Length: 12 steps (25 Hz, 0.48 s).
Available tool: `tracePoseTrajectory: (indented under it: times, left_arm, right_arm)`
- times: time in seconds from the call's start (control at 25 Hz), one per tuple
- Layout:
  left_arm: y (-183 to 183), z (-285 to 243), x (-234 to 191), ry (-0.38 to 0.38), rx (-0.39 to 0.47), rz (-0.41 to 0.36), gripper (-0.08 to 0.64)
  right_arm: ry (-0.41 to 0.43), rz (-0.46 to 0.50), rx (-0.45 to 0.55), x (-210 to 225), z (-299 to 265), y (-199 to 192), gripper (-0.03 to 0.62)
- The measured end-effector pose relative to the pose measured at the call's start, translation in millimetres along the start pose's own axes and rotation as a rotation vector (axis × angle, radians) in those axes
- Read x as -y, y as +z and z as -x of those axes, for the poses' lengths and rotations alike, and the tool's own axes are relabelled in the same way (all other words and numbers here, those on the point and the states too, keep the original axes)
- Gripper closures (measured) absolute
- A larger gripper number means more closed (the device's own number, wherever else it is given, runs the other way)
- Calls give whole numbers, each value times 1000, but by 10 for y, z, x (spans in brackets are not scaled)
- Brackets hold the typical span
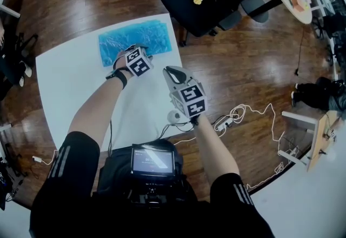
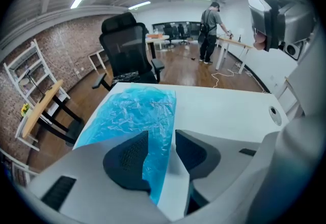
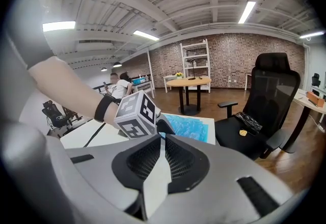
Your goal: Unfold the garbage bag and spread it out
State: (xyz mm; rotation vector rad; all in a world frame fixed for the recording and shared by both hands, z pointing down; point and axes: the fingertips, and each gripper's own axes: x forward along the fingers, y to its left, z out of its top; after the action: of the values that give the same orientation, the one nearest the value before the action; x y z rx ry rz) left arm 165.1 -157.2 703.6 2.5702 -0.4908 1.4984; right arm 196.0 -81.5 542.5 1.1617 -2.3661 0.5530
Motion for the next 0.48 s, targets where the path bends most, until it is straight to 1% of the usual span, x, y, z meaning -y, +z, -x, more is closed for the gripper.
tracePoseTrajectory:
  times: [0.28, 0.48]
  left_arm:
    - [-56, -42, -18, -33, -1, 49, 407]
    - [-31, -38, -36, -54, 38, 116, 476]
  right_arm:
    - [-5, -13, -2, 26, -34, -68, 543]
    - [-9, -14, -8, 37, -56, -134, 543]
